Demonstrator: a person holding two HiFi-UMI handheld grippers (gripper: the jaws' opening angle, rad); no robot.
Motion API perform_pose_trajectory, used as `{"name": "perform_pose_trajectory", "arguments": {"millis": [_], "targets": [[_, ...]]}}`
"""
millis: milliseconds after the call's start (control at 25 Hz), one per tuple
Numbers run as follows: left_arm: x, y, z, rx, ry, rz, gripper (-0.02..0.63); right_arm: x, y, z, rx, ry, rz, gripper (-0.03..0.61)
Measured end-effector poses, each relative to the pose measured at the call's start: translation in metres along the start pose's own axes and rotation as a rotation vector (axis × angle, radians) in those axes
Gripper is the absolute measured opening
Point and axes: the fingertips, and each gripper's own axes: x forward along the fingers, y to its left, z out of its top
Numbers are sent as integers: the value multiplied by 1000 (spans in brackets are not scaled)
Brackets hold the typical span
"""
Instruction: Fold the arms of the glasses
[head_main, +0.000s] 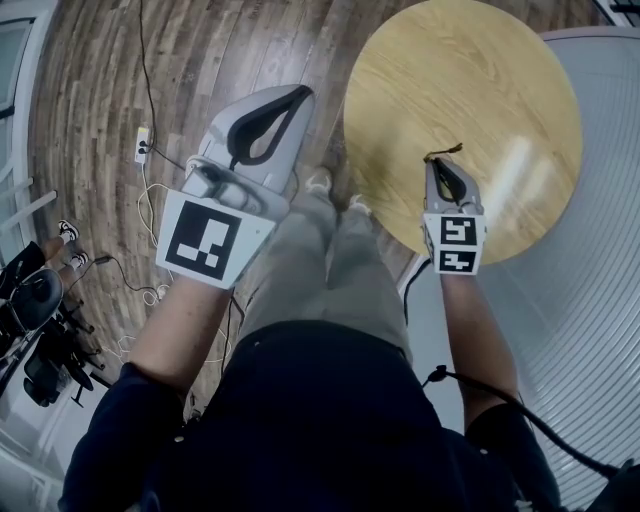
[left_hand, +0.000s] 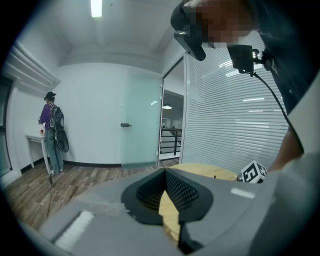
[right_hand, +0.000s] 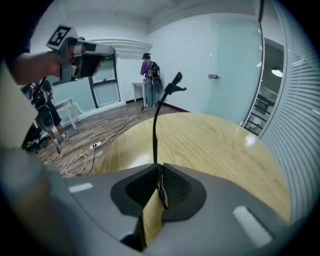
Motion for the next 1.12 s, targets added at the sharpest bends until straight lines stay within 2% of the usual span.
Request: {"name": "perform_pose_trajectory", "arguments": {"millis": [200, 480, 760, 960, 1120], "targets": [[0, -1, 1, 0, -4, 0, 3, 1, 0, 2, -10, -4, 2, 71], [-1, -2, 6, 16, -24, -5, 3, -6, -2, 9, 0, -33, -13, 80], [-1, -7, 38, 31, -78, -25, 3, -38, -4, 40, 36, -117, -34, 83], [-2, -13, 80, 65, -111, -46, 3, -71, -8, 75, 43, -197, -39, 83], [13, -21, 89, 97, -131, -61, 3, -76, -19, 88, 66, -264, -22, 83]]}}
